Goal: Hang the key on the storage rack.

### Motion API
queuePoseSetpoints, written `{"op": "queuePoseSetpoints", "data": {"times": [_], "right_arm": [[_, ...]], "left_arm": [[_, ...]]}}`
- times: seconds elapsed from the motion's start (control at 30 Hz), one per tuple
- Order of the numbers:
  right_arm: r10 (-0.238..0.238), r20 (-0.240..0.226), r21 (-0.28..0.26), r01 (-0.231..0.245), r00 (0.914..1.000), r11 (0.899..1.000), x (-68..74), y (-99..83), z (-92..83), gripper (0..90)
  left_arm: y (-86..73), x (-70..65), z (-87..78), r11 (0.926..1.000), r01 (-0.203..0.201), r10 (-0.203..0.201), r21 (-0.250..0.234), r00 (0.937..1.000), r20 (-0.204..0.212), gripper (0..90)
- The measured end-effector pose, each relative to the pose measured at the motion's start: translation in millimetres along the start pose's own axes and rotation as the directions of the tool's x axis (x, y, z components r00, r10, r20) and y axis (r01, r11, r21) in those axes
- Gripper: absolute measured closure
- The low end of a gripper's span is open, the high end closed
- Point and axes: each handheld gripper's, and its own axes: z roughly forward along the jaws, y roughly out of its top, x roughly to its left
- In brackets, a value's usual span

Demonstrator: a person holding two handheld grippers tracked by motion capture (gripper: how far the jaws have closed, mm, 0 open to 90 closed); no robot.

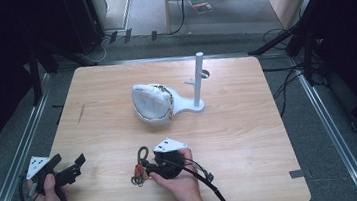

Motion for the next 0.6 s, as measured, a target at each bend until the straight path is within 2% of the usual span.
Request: {"op": "queuePoseSetpoints", "data": {"times": [0.17,0.3,0.4,0.53,0.57,0.6], "right_arm": [[0.024,-0.021,0.027,-0.023,0.9995,0.999,4.6,-0.4,4.8,50.6],[0.018,-0.024,0.073,-0.017,0.9995,0.997,2.7,5.6,3.7,52.5],[-0.008,-0.028,0.143,0.012,0.9996,0.990,3.4,11.6,5.4,52.9],[-0.029,-0.034,0.170,0.034,0.9990,0.985,5.5,15.7,7.2,53.5],[-0.021,-0.032,0.187,0.027,0.9993,0.982,7.0,17.3,7.4,53.8],[-0.021,-0.029,0.225,0.027,0.9994,0.974,8.5,21.4,7.8,56.3]], "left_arm": [[0.0,0.3,-0.2,1.0000,-0.001,0.001,0.000,1.0000,0.002,8.0],[0.0,0.3,0.1,1.0000,0.000,0.000,0.000,1.0000,0.002,8.0],[0.3,0.1,0.1,1.0000,-0.004,0.004,0.006,1.0000,0.001,8.1],[0.1,0.2,0.3,1.0000,-0.001,0.001,0.001,1.0000,0.003,8.1],[0.1,0.3,0.2,1.0000,-0.001,0.001,0.002,1.0000,0.003,8.1],[0.1,0.3,0.1,1.0000,-0.002,0.002,0.003,1.0000,0.003,8.0]]}}
